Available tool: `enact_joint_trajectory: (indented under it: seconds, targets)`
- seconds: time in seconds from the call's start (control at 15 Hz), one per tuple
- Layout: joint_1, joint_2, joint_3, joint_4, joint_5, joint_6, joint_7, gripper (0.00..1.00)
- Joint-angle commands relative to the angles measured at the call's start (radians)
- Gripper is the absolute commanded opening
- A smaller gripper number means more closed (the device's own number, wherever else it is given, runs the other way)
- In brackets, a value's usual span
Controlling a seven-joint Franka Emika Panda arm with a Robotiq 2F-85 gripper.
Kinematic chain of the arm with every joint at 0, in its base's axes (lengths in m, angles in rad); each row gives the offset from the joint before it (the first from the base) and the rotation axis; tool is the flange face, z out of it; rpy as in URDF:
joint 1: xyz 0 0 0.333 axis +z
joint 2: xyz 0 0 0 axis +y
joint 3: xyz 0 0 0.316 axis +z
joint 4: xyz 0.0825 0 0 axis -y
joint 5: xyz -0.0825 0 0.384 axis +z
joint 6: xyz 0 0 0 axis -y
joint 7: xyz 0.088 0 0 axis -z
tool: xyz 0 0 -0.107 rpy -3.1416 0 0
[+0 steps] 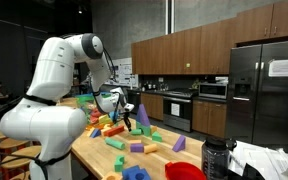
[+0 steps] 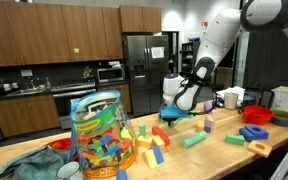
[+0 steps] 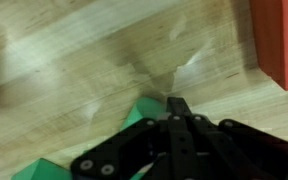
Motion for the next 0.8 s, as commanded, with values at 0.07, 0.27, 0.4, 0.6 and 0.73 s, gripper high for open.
enact_joint_trajectory:
  seconds: [0.07,0.27,0.4,0.6,0.73]
  targets:
    - [0.001,-0.004,-0.007,-0.007,-0.031,-0.025,0.029,0.00]
    - [0.002,-0.004,-0.016,-0.011,-0.039,-0.029,0.042,0.00]
    - [0.002,-0.003,-0.025,-0.012,-0.045,-0.029,0.050,0.00]
    - [0.004,-0.005,-0.046,-0.018,-0.070,-0.032,0.074,0.00]
    - [0.000,-0.006,-0.054,-0.020,-0.083,-0.034,0.087,0.00]
